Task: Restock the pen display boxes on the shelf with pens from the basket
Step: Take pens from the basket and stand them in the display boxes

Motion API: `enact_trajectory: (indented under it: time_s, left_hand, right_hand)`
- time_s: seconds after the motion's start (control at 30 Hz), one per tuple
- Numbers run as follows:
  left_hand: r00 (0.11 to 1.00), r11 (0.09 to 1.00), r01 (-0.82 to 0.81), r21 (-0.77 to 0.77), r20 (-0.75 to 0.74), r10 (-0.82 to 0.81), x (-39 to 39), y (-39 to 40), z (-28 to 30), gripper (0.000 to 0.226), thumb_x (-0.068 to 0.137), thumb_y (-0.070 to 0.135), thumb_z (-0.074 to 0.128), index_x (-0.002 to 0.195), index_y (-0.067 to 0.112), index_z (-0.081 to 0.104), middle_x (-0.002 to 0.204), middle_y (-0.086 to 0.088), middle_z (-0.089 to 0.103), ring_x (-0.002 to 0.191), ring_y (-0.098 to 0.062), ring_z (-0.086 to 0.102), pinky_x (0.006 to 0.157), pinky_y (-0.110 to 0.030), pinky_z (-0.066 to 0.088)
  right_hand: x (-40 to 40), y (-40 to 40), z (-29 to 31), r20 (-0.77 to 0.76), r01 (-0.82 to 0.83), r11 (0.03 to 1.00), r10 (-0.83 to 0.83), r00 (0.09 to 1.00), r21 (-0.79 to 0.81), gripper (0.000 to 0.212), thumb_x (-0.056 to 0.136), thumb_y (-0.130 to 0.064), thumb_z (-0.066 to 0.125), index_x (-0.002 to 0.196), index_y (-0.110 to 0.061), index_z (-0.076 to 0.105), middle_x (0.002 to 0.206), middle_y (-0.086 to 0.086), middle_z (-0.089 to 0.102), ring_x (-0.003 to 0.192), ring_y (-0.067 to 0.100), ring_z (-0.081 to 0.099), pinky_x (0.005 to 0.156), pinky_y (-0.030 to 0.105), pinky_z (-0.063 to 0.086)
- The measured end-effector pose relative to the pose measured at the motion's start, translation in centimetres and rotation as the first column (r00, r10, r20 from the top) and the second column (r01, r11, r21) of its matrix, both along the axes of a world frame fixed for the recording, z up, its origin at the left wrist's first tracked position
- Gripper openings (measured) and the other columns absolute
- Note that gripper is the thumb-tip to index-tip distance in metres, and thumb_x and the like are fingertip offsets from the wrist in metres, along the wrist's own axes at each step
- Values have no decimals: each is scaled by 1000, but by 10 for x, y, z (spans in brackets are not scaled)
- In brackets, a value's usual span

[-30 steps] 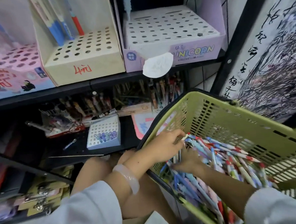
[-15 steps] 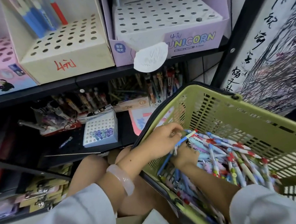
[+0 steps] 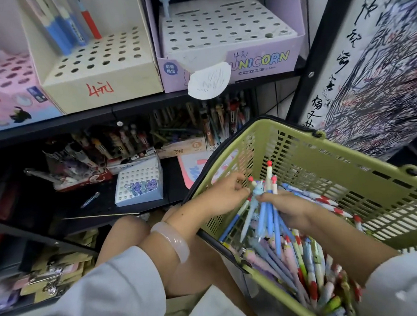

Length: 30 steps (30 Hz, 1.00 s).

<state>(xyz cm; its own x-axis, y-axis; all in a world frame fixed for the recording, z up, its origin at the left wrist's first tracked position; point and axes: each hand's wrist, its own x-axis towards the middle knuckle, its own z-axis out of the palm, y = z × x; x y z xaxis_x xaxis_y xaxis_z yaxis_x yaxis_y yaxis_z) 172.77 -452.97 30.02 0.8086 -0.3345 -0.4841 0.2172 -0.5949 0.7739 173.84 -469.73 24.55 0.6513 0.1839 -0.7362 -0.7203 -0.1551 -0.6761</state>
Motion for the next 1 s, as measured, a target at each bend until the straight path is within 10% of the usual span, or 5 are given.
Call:
enact_trajectory:
  time_s: [0.1, 0.3, 0.77, 0.87, 1.0]
  left_hand:
    - [986, 994, 84, -68, -137, -93, -7, -6, 3, 70, 95, 40, 47, 149, 23, 6, 155, -4, 22, 137, -16, 28, 105, -24, 26]
    - [982, 816, -183, -548, -149, 120, -19, -22, 29, 46, 98, 27, 43, 141, 23, 28, 140, -4, 46, 125, -16, 48, 106, -34, 39]
    - [915, 638, -125, -760, 160, 370, -23, 45, 107, 33, 82, 42, 47, 115, 35, 50, 104, 10, 67, 99, -7, 64, 88, -25, 53]
    - [886, 589, -195, -784, 117, 448, -25, 73, 122, 32, 87, 34, 50, 116, 20, 57, 88, 6, 72, 87, -10, 68, 73, -23, 55]
    - [845, 497, -255, -830, 58, 531, -26, 110, 136, 29, 72, 34, 60, 96, 19, 62, 76, -2, 71, 71, -13, 68, 63, -25, 56]
  right_hand:
    - [-6, 0, 20, 39, 60, 980, -69, 997, 188, 11, 89, -16, 59, 84, -6, 58, 75, 11, 55, 64, 21, 59, 60, 29, 53]
    - [-8, 20, 70, 323, 94, 941, -204, 924, 324, 17, 94, -20, 53, 99, -9, 64, 82, 6, 74, 77, 16, 71, 61, 21, 55]
    - [-3, 107, 184, 856, 78, 977, 134, 499, -198, 17, 97, -39, 40, 99, -33, 55, 126, 7, 46, 123, 22, 40, 107, 40, 30]
    - [0, 133, 201, 848, -58, 976, 210, 487, -209, 41, 98, -45, 32, 123, -18, 51, 121, 11, 53, 108, 16, 52, 83, 25, 42]
    - [-1, 174, 223, 818, -236, 965, 224, 530, -111, 42, 98, -48, 29, 103, -15, 54, 58, -13, 58, 45, -6, 53, 41, 11, 39]
